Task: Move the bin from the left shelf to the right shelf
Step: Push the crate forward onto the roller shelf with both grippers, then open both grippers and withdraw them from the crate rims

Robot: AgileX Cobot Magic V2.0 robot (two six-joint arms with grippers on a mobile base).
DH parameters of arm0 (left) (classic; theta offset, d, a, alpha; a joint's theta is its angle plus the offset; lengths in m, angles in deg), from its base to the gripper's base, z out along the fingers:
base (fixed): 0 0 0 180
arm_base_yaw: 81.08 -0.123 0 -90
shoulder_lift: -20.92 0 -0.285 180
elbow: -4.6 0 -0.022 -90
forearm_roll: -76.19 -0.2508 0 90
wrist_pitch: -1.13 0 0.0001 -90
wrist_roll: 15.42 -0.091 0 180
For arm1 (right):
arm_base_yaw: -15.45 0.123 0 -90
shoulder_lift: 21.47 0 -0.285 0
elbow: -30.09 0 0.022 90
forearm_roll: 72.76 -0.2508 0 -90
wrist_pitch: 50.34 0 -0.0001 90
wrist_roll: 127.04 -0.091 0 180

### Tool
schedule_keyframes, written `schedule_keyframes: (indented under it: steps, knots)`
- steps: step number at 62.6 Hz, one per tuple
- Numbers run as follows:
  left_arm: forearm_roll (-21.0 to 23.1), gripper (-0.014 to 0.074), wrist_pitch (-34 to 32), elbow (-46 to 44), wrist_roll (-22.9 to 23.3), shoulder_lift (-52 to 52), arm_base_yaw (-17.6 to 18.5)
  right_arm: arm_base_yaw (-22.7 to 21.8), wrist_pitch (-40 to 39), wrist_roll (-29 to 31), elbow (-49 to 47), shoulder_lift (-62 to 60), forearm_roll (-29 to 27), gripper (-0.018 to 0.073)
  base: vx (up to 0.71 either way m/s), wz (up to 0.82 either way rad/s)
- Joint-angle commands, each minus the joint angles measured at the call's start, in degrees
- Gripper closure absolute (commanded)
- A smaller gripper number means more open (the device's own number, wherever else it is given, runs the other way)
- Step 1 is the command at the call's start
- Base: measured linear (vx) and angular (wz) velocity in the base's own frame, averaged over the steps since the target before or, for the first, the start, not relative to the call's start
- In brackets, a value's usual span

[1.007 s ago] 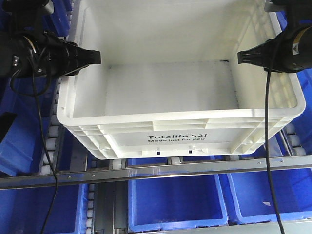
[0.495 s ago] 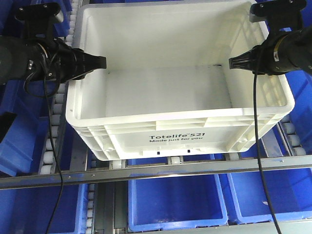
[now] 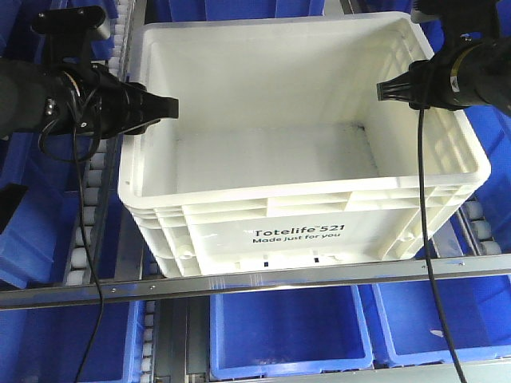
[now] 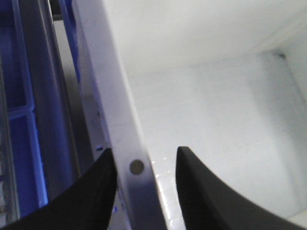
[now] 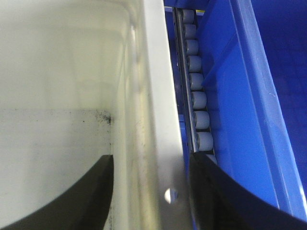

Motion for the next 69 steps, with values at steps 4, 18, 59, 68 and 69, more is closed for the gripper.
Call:
schedule_keyframes:
  steps: [4,18,59,68,69]
  knots:
    - [0.39,0.025,-5.08,-2.43,-0.4,2.65,0.46,-0.36,-0.5,-0.21,-1.86,-2.09,2.53,0.018,0.0,0.0]
    - [0.0,0.0176,-4.36,-2.55,-0.4,3.96,0.46,-0.36,0.59,-0.03,-1.86,-3.36,1.45,0.0146,0.0,0.0]
    - [-1.53,0.0107,6.75,3.68,-6.89,24.89,0.46,-0.36,5.47,20.0,-1.67,-24.14,-18.91,-0.0031,0.0,0.0]
    - [-1.47,0.0107,6.57,9.62,-8.02,32.81,0.46,-0.36,10.93,24.1,-1.67,-30.19,-22.71,-0.0031,0.0,0.0]
    - [-1.31,0.0107,6.57,10.24,-8.16,33.89,0.46,-0.36,11.56,24.69,-1.67,-31.02,-23.24,-0.0031,0.0,0.0]
